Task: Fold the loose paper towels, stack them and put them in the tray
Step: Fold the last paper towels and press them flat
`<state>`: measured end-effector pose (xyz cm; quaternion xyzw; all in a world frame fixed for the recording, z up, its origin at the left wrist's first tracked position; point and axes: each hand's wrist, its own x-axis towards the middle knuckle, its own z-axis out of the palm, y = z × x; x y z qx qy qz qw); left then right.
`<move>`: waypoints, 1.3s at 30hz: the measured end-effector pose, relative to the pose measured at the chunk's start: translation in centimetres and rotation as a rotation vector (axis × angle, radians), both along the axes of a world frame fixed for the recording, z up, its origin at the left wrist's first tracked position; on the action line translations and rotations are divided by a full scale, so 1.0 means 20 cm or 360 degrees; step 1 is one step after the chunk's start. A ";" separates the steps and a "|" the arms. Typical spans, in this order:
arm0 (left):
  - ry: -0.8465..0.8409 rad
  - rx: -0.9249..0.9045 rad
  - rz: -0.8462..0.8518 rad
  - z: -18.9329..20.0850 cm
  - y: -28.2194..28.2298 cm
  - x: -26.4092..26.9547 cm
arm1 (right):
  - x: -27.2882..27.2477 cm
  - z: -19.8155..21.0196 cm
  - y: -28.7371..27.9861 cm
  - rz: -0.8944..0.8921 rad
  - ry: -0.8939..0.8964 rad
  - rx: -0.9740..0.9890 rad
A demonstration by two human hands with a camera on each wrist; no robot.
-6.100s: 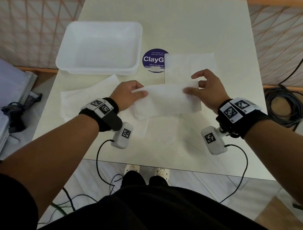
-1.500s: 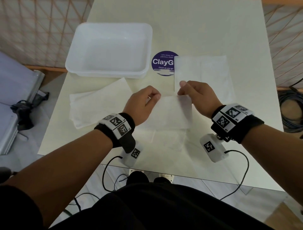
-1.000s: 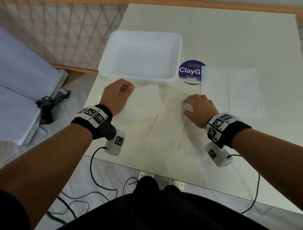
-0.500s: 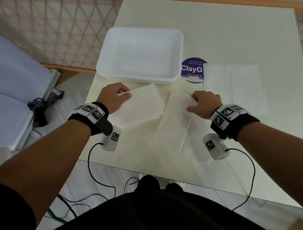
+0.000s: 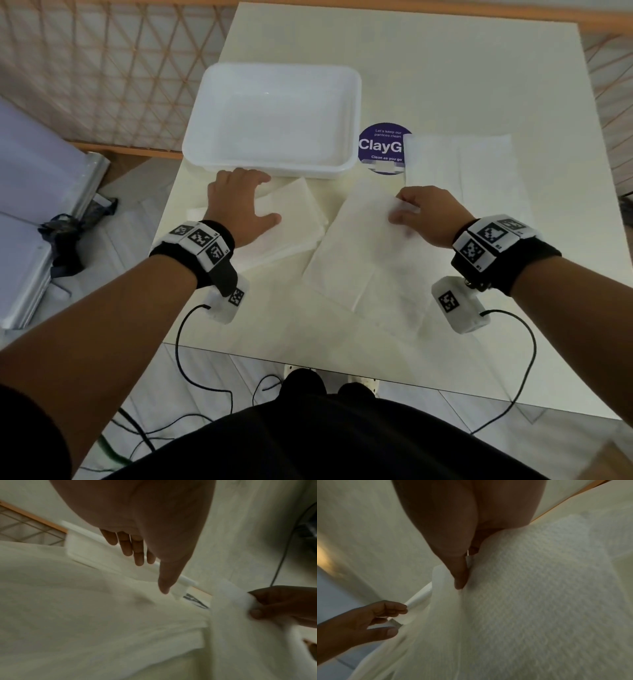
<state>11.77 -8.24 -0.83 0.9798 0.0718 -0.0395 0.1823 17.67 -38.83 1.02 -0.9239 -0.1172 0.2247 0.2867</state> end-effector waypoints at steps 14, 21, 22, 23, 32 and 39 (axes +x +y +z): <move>0.0133 -0.0701 -0.0110 0.02 -0.60 0.04 | -0.07 -0.07 -0.43 -0.0502 0.0218 0.0479; -0.0214 -0.0424 -0.0405 -0.01 -0.67 0.01 | -0.13 -0.15 -0.54 -0.0435 0.0095 0.0314; -0.0229 -0.0415 -0.0454 -0.03 -0.68 -0.02 | -0.14 -0.16 -0.55 -0.0427 0.0084 0.0291; -0.0219 -0.0416 -0.0502 -0.06 -0.68 -0.05 | -0.15 -0.16 -0.56 -0.0392 0.0076 0.0259; 0.0190 -0.0267 -0.0559 -0.13 -0.66 -0.20 | -0.18 -0.17 -0.58 -0.0273 -0.0176 0.0044; 0.0119 -0.0337 -0.0716 -0.12 -0.84 -0.17 | -0.33 -0.17 -0.38 0.0408 -0.0460 -0.0315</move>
